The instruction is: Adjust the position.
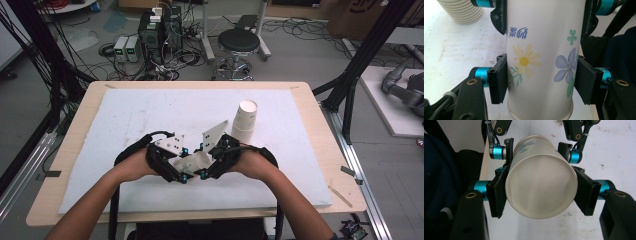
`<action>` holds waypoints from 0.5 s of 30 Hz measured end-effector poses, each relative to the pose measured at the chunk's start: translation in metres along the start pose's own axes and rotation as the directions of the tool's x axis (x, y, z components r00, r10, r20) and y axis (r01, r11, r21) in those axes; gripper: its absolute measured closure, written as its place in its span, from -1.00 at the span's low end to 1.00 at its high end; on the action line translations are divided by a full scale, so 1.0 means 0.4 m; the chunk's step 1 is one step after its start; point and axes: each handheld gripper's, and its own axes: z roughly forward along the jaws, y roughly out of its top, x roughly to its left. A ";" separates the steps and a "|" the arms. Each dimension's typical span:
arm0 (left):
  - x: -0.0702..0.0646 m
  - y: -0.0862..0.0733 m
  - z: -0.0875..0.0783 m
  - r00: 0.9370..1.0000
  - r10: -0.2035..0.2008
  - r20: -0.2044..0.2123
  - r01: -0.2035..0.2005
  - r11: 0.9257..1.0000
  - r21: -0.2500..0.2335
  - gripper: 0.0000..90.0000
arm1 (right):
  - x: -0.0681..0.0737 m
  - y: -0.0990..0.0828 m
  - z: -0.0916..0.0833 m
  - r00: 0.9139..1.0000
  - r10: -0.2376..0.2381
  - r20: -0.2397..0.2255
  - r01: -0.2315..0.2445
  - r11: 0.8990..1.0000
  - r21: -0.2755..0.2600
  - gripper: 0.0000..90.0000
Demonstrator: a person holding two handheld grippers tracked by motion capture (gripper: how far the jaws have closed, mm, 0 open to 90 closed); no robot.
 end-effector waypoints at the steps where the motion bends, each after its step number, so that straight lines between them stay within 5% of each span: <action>1: -0.002 -0.004 0.001 1.000 0.002 0.000 -0.002 1.000 -0.012 -0.22 | 0.000 0.000 0.000 1.000 0.000 0.000 0.000 1.000 0.000 -0.18; 7: -0.010 -0.033 -0.005 0.999 -0.036 -0.034 0.030 0.988 -0.153 -0.64 | -0.003 -0.015 -0.010 0.999 0.031 -0.019 -0.032 0.999 -0.039 -0.18; 10: -0.014 -0.061 -0.019 0.996 -0.077 -0.049 0.063 0.966 -0.250 -0.64 | 0.000 -0.032 -0.017 0.998 0.058 -0.013 -0.058 0.996 -0.063 -0.19; 12: -0.016 -0.065 -0.022 0.995 -0.083 -0.054 0.066 0.963 -0.263 -0.64 | -0.001 -0.039 -0.019 0.998 0.065 -0.017 -0.066 0.994 -0.082 -0.19; 15: -0.021 -0.080 -0.030 0.992 -0.111 -0.067 0.081 0.934 -0.348 -0.64 | 0.002 -0.060 -0.028 0.995 0.097 -0.012 -0.098 0.988 -0.123 -0.19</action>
